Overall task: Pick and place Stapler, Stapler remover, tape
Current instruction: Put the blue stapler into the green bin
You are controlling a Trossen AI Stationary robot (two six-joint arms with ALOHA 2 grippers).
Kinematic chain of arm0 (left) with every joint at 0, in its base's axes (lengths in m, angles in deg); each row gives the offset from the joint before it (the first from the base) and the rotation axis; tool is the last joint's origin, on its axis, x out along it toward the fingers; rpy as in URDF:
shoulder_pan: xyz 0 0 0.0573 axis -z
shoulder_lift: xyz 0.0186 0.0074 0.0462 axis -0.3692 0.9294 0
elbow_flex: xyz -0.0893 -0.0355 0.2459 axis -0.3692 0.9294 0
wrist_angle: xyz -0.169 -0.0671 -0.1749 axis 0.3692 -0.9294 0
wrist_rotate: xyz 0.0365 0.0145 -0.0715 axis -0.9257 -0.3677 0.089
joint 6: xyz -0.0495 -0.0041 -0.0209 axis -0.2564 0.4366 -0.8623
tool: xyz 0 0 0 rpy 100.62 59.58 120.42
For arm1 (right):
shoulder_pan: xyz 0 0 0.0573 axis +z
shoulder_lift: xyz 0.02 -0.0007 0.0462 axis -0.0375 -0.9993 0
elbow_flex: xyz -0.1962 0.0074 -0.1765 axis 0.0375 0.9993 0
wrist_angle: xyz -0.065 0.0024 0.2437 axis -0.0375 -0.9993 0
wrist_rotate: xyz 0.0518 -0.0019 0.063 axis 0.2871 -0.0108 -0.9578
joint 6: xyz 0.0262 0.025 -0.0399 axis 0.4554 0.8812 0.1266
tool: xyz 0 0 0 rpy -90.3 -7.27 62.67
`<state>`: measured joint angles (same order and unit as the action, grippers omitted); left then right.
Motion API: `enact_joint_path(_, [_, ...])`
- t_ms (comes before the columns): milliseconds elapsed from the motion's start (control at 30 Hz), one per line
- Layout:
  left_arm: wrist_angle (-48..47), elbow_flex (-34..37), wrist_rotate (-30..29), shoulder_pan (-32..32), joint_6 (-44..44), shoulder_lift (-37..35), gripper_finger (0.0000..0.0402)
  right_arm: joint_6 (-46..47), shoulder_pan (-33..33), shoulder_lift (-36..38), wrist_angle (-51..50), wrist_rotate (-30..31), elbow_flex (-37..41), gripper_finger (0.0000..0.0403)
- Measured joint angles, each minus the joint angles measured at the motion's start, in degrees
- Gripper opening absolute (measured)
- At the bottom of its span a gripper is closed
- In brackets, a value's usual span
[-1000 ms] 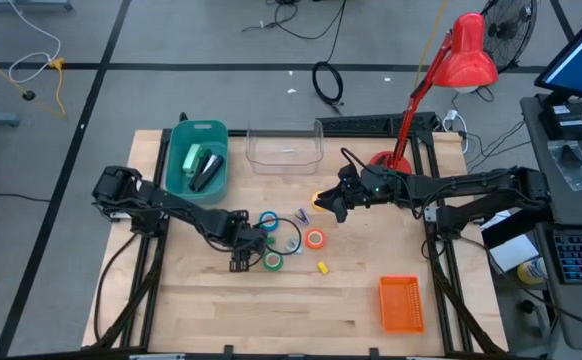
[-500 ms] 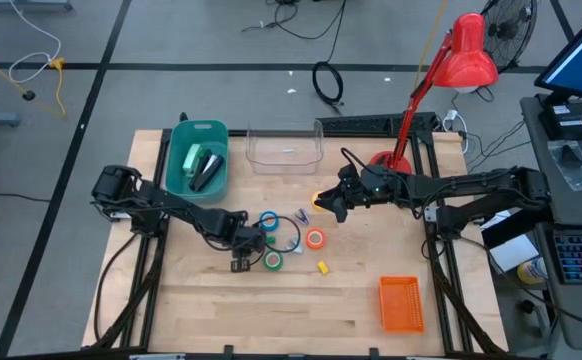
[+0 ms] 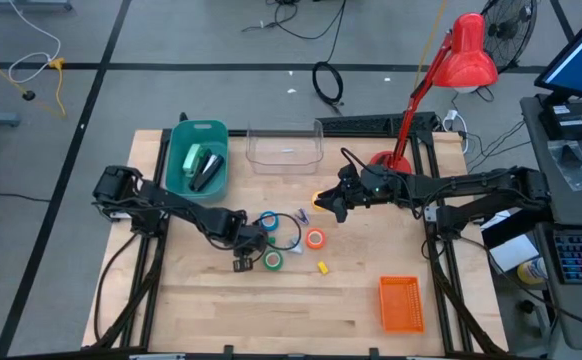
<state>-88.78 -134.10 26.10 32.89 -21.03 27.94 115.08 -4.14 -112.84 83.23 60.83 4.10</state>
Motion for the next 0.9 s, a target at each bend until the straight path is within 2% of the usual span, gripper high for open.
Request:
enact_joint_path(233, [-8.76,-7.13,-1.75,0.04,-3.96,-4.33,0.0068,-0.02,0.01,0.0,0.0,-0.01,0.0,0.0166])
enact_joint_path(500, [-26.96,-18.2,-15.2,-1.37,-14.14,-11.82,0.0068,-0.17,0.01,0.0,0.02,-0.02,0.0,0.0166])
enact_joint_path(667, [-37.5,-22.79,-19.8,-4.66,-22.54,-15.45,0.0068,-0.05,0.01,0.01,0.04,-0.02,0.0,0.0166])
enact_joint_path(900, [-51.4,-25.38,-20.11,-13.05,-31.34,-16.91,0.0068,-0.2,0.01,0.0,0.27,-0.02,0.0,0.0166])
